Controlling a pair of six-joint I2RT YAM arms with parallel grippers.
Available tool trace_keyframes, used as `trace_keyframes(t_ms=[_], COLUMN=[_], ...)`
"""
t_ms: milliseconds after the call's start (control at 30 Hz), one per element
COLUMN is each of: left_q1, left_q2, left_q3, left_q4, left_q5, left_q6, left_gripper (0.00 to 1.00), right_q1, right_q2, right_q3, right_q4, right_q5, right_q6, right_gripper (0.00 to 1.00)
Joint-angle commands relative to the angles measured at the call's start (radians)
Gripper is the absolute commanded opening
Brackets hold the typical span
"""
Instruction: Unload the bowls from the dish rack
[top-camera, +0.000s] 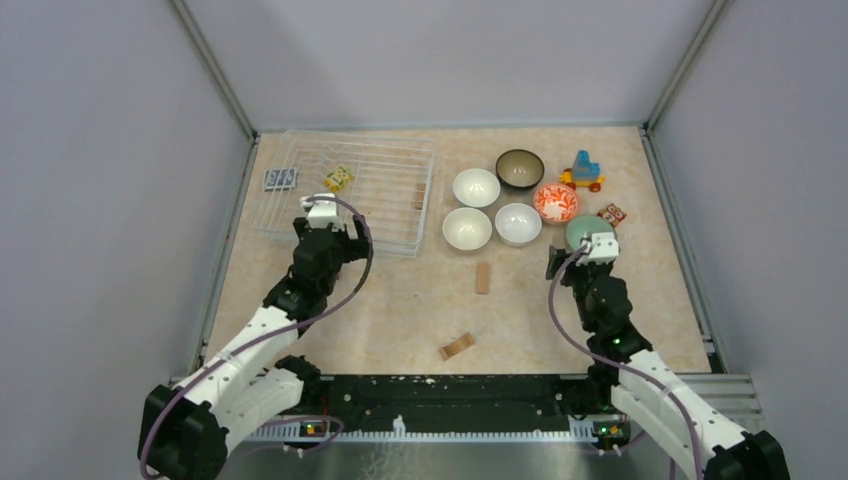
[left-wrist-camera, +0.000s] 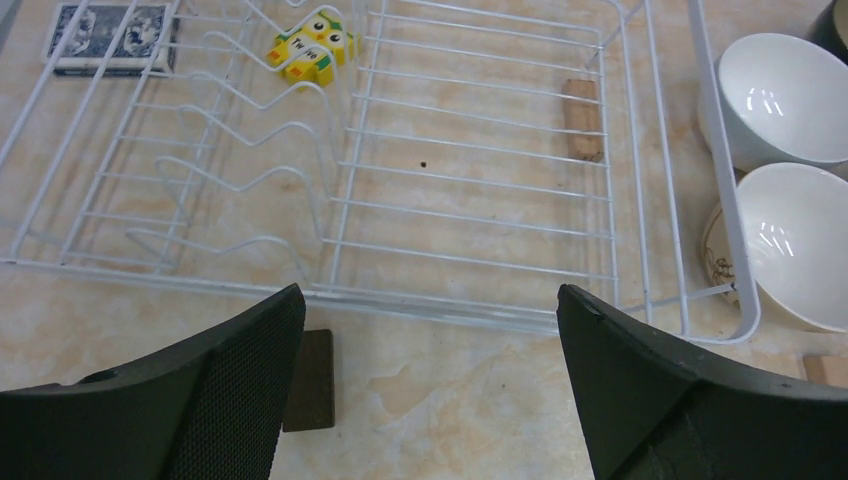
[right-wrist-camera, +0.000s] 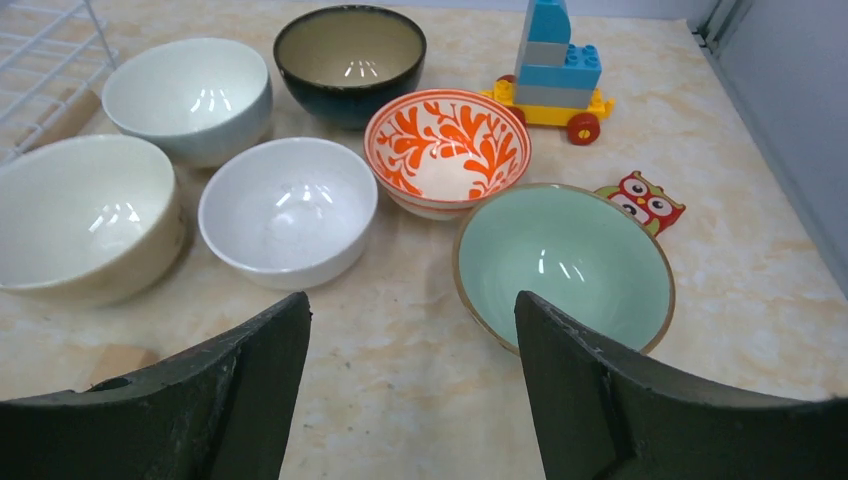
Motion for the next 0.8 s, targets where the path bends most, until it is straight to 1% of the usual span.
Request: trace_keyframes(t_ms=[0,33,67,133,200,300,400,433,533,600,667,700,733,767], left_q1=[0.002,0.002,0.002,0.002,0.002,0.001,0.002,0.003,0.003,0.012,0.039,0.048,0.068,0.080], left_q2=[0.022,0.031,0.039,0.049,0.055,0.079,0.150,0.189,0.255,0.271,0.284,0.293,0.303,0.317], left_q3=[-0.036,-0.049,-0.064,-0.090,-0.127,-0.183,-0.212,-0.219,-0.240,-0.247,-0.257,-0.263,-0.267,-0.272], left_q4=[0.223,0.241,0.264,0.300,0.362,0.470,0.580,0.616,0.746,0.785,0.815,0.825,0.836,0.850], left_q5=[0.007,0.000,0.013,0.002,-0.063,-0.111,-0.144,-0.157,-0.192,-0.195,-0.168,-0.155,-0.136,-0.117], left_q6=[0.046,0.057,0.087,0.118,0.130,0.144,0.167,0.180,0.230,0.270,0.280,0.273,0.265,0.264], left_gripper=[0.99,0.99,0.99,0.99,0.99,0.99,0.99,0.99,0.99,0.99,0.99,0.99,0.99,0.99], right_q1=[-0.002,-0.002,-0.010,-0.043,-0.087,-0.144,-0.178,-0.180,-0.202,-0.231,-0.267,-0.283,-0.298,-0.303], right_q2=[0.048,0.080,0.122,0.208,0.277,0.396,0.571,0.609,0.682,0.744,0.824,0.864,0.897,0.902], right_q3=[-0.164,-0.204,-0.218,-0.174,-0.120,-0.115,-0.101,-0.075,-0.022,-0.028,-0.055,-0.065,-0.066,-0.053], right_q4=[0.502,0.601,0.654,0.605,0.552,0.656,0.799,0.803,0.787,0.853,1.008,1.060,1.092,1.064], right_q5=[-0.022,-0.012,0.007,0.001,-0.025,-0.049,-0.066,-0.052,-0.057,-0.081,-0.112,-0.118,-0.121,-0.114], right_q6=[-0.208,-0.219,-0.219,-0.210,-0.182,-0.152,-0.154,-0.155,-0.150,-0.156,-0.136,-0.127,-0.106,-0.099], right_gripper=[0.74,0.74,0.73,0.74,0.75,0.75,0.76,0.75,0.75,0.74,0.73,0.72,0.73,0.73])
